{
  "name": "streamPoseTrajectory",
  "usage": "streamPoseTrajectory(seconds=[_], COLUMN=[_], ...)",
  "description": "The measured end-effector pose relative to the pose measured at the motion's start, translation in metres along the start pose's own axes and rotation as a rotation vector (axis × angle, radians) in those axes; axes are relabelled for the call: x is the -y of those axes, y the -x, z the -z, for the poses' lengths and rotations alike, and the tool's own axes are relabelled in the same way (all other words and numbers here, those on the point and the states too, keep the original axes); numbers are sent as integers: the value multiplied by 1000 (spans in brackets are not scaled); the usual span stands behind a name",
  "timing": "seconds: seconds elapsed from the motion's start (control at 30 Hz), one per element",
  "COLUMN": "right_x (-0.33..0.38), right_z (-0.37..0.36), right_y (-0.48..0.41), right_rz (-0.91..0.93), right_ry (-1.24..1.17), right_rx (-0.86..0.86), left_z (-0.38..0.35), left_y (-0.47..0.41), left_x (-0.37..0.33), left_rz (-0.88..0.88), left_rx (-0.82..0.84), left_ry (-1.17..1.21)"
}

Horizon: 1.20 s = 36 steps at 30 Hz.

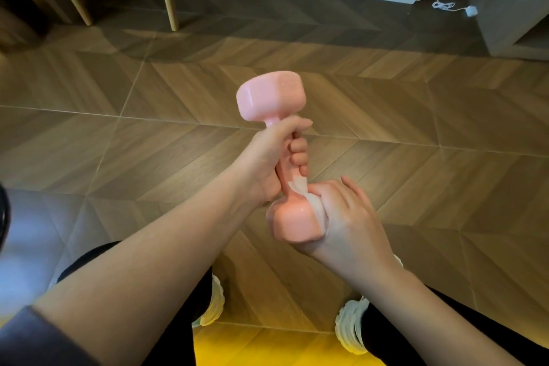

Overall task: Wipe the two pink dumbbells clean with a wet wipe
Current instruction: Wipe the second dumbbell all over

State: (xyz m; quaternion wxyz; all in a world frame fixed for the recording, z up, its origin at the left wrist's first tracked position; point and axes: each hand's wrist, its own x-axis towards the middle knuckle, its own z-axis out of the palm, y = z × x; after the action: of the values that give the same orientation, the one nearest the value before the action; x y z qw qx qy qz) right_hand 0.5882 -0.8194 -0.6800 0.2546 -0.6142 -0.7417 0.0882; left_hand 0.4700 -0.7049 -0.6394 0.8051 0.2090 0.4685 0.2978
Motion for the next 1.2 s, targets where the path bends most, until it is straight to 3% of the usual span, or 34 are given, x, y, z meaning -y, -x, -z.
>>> streamPoseTrajectory(seconds=[0.27,0.53,0.67,0.83,1.0,1.2], right_x=[-1,1,-1,-1,3,6], right_z=[-1,20,21,11,13,10], right_y=[6,-4,3,-1,7,8], right_rz=[-14,-27,12,87,61,137], right_ry=[4,-321,-242,-23,35,-183], right_rx=[14,178,112,173,19,-66], left_z=[0,0,-3,-7,-8,-4], left_y=[-3,1,1,2,1,3], left_x=[9,-2,1,9,5,-1], left_rz=[-16,-12,-7,-18,-83,-153], left_rx=[-57,-9,45,113,62,-30], left_ry=[-110,46,-40,-188,-163,-77])
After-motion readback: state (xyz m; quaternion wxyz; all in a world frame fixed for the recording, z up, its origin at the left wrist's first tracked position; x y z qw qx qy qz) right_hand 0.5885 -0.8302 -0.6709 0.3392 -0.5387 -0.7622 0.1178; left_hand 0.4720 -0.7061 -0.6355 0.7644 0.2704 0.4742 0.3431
